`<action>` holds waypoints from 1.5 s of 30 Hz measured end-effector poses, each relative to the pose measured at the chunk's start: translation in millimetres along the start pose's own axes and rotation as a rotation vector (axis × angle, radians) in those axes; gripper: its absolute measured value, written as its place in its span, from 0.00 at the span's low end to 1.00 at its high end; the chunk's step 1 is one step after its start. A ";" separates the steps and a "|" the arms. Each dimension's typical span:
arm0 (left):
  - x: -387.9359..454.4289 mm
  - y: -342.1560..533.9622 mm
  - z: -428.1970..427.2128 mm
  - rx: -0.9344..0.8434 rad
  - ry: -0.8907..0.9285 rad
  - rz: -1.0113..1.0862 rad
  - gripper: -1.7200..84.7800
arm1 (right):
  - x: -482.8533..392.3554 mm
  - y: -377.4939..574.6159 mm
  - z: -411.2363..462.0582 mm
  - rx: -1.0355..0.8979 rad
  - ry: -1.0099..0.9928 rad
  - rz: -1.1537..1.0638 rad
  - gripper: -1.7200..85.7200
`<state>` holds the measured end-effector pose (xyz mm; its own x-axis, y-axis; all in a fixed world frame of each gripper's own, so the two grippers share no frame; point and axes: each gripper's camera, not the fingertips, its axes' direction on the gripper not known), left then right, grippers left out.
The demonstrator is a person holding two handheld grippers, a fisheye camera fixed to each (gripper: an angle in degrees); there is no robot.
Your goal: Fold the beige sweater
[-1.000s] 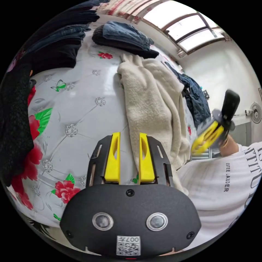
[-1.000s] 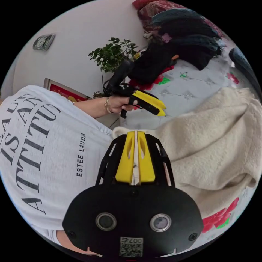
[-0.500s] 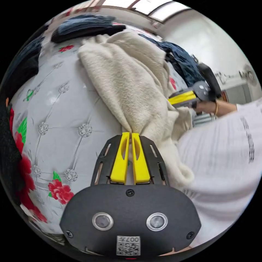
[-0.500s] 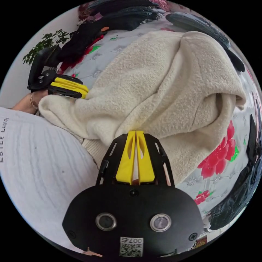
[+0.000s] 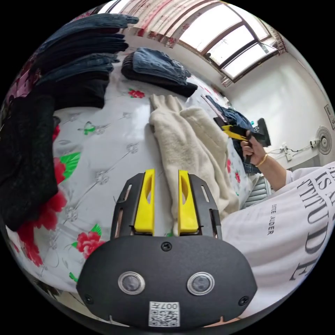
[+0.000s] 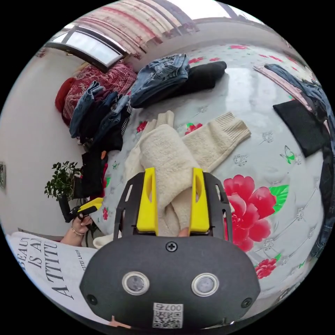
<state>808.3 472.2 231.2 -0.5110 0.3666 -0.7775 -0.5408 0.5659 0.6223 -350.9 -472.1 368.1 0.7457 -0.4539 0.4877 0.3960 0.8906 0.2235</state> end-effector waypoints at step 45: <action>51.5 20.3 -50.2 0.020 -0.005 -0.140 0.12 | 189.7 -30.3 -56.1 0.098 -0.487 0.565 0.06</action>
<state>737.5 465.5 208.4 -0.4278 0.2866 -0.8572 -0.5931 0.6266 0.5055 -191.4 -586.7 406.5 0.4906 0.1161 0.8636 -0.0436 0.9931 -0.1088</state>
